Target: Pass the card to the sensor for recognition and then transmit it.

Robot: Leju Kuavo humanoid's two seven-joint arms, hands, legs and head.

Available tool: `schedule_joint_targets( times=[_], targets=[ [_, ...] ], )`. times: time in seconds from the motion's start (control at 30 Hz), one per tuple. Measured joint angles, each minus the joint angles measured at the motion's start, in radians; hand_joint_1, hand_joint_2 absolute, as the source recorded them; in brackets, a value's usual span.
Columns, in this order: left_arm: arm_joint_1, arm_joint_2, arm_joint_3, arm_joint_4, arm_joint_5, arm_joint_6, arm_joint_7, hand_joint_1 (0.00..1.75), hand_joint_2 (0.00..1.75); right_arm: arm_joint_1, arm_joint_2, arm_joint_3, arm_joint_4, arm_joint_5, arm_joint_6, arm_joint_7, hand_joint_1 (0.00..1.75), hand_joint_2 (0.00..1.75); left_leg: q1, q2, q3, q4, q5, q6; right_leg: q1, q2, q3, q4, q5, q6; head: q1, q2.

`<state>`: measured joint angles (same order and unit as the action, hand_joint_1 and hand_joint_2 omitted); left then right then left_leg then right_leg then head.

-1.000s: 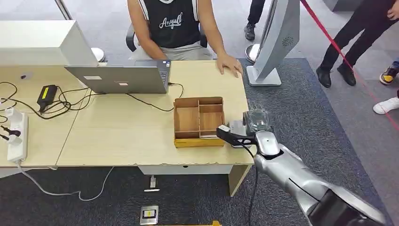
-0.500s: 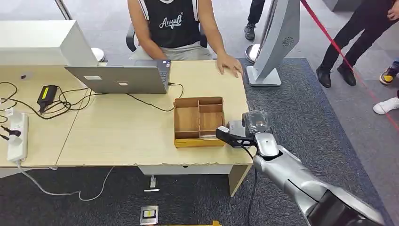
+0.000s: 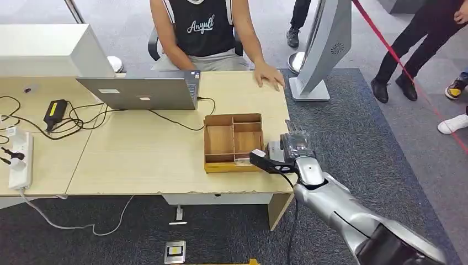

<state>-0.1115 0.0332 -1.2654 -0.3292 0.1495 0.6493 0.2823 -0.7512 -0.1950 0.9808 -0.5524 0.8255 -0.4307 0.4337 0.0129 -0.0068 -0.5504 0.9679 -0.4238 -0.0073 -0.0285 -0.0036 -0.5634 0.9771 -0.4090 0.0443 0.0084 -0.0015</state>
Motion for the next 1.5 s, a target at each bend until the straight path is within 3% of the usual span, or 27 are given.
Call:
schedule_joint_targets(
  times=[0.87,1.07,1.27,1.5],
  targets=[
    [0.000,0.000,0.000,0.000,0.003,0.000,-0.002,0.00,0.00,-0.005,0.011,0.008,0.001,-0.024,0.008,-0.009,1.75,1.75,0.000,0.000,0.001,0.000,0.000,0.000,0.000,0.000,0.001,0.000,0.000,0.000,0.000,0.000],
    [0.000,0.000,0.000,0.000,0.001,0.000,-0.001,0.00,0.00,-0.012,0.007,0.005,-0.001,-0.029,-0.040,0.020,1.75,1.75,0.000,0.000,0.000,0.000,0.000,0.000,0.000,0.000,0.001,0.000,0.000,0.000,0.000,0.000],
    [0.000,0.000,0.000,-0.001,-0.014,0.000,0.000,0.00,0.00,-0.070,-0.033,-0.023,-0.059,-0.051,-0.082,0.075,1.75,1.75,0.000,0.000,0.000,0.000,0.000,0.000,0.000,0.000,0.001,0.000,0.000,0.000,0.000,0.000],
    [0.000,-0.002,0.000,-0.001,-0.018,0.001,-0.007,0.00,0.00,-0.095,-0.063,-0.046,-0.126,-0.051,-0.084,0.082,1.75,1.75,0.000,0.000,0.000,0.000,0.000,0.000,0.000,0.000,0.000,0.000,0.000,0.000,0.000,0.000]
  ],
)
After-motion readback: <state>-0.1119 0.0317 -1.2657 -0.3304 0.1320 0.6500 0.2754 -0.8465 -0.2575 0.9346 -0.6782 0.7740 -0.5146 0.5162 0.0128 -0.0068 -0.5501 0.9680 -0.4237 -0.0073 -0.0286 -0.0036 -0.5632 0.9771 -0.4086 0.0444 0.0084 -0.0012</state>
